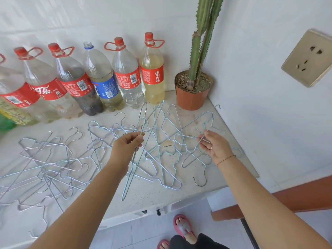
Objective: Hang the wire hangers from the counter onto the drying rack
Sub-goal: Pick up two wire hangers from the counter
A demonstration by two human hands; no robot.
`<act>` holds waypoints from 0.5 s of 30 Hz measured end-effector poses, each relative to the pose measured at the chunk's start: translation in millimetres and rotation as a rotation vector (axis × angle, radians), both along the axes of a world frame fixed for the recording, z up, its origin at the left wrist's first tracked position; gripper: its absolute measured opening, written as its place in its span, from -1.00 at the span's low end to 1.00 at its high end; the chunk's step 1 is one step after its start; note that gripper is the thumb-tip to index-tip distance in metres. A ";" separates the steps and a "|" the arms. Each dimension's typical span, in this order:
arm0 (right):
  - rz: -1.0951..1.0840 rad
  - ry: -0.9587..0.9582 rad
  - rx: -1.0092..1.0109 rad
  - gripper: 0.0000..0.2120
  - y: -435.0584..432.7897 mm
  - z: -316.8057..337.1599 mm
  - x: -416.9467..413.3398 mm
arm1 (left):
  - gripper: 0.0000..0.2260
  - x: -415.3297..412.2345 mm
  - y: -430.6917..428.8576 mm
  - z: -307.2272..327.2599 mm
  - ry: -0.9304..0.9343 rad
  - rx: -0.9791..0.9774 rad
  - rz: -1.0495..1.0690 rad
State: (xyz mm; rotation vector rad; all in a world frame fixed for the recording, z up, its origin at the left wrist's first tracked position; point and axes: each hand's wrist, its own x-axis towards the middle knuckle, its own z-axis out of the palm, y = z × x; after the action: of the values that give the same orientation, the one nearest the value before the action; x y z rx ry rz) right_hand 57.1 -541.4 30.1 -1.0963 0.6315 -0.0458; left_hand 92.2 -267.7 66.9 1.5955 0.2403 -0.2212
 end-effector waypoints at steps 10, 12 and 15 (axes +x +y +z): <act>0.311 -0.142 -0.036 -0.95 67.0 48.6 1.4 | -0.90 -23.1 32.1 19.5 -0.013 -0.090 0.084; 0.390 -0.166 -0.028 -0.90 86.0 54.3 3.9 | -0.90 -33.0 42.9 23.4 -0.013 -0.099 0.127; 0.534 -0.184 -0.043 -0.81 118.3 61.4 7.6 | -0.91 -51.9 61.3 33.2 -0.019 -0.107 0.202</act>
State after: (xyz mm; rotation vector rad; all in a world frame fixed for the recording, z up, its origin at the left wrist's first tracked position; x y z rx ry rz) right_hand 64.6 -423.1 91.5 -1.2567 0.1608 0.2990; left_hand 40.3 -206.4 100.2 1.4560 0.3673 -0.0616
